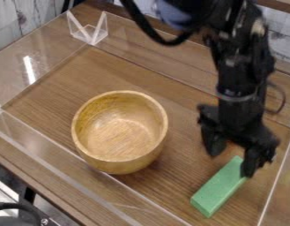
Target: Remove the green object from the brown bowl and put it on the table
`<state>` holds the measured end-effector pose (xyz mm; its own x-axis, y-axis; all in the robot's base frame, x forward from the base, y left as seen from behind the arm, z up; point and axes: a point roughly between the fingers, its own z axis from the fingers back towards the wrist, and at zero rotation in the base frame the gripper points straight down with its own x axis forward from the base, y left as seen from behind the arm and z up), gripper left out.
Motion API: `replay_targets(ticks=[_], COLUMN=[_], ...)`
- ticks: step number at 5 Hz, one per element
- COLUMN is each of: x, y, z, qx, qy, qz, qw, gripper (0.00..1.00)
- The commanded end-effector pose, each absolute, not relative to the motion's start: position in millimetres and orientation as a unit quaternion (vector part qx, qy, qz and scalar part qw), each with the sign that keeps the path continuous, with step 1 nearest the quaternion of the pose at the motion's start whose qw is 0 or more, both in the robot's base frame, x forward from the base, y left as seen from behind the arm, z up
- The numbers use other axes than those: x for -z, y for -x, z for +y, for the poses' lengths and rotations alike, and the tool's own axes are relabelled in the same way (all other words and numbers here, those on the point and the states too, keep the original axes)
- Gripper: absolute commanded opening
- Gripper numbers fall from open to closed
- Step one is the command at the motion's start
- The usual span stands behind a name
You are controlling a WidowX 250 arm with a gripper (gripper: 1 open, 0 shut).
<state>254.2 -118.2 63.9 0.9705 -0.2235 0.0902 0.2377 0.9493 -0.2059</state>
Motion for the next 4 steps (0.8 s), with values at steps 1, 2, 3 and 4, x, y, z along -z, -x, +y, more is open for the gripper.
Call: replay_targets(ticks=[1, 2, 3, 4], x=[-103.6, -115.5, -118.8, -113.4], y=[-266.4, -275.6, -282.9, -294.9], z=[-94.1, -56.1, -27.5, -28.3], qx=[0.087, 0.042, -0.033, -0.069], qy=[0.106, 0.097, 0.079, 0.068], qz=[-0.079, -0.093, -0.102, -0.116], qw=[0.987, 0.990, 0.991, 0.989], gripper=[1.00, 1.00, 1.00, 1.00])
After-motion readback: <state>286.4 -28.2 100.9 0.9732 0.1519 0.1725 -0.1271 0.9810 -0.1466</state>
